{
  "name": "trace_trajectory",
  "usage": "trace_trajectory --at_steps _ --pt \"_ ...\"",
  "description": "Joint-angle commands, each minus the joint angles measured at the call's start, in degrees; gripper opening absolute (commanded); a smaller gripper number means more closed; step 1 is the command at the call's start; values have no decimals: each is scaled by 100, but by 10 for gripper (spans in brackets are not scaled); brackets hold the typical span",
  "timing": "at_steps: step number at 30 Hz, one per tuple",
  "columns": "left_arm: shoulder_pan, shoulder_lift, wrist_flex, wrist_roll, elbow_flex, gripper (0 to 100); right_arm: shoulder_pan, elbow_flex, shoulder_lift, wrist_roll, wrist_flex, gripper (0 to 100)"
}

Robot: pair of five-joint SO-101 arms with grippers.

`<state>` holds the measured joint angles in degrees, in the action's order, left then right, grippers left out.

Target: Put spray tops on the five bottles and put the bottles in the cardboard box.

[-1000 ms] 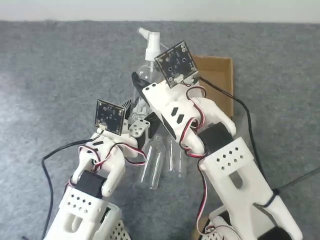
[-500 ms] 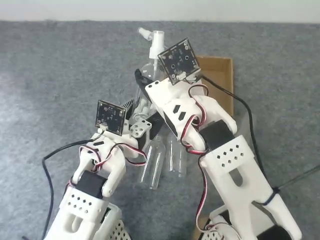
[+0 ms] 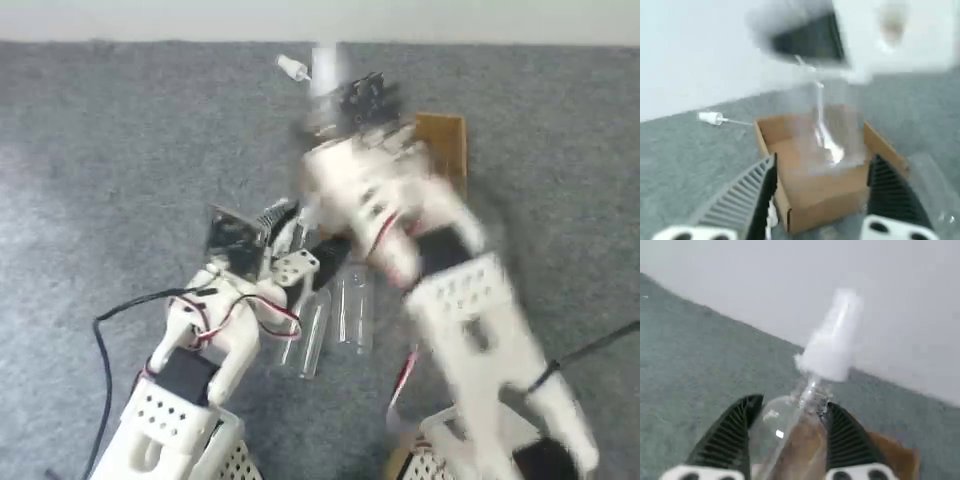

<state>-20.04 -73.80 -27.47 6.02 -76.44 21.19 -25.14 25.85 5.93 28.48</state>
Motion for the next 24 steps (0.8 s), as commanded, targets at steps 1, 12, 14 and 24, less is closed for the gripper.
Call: trace_trajectory --at_steps 1,12,14,24 --pt "70 -88 26 26 48 276 -215 352 66 149 242 6" --pt "273 -88 18 26 48 205 -180 290 -66 176 -163 6" --pt "360 -88 18 26 66 199 -171 246 -101 149 -163 6" --pt "448 -88 26 26 75 196 -163 -756 875 185 -224 6"
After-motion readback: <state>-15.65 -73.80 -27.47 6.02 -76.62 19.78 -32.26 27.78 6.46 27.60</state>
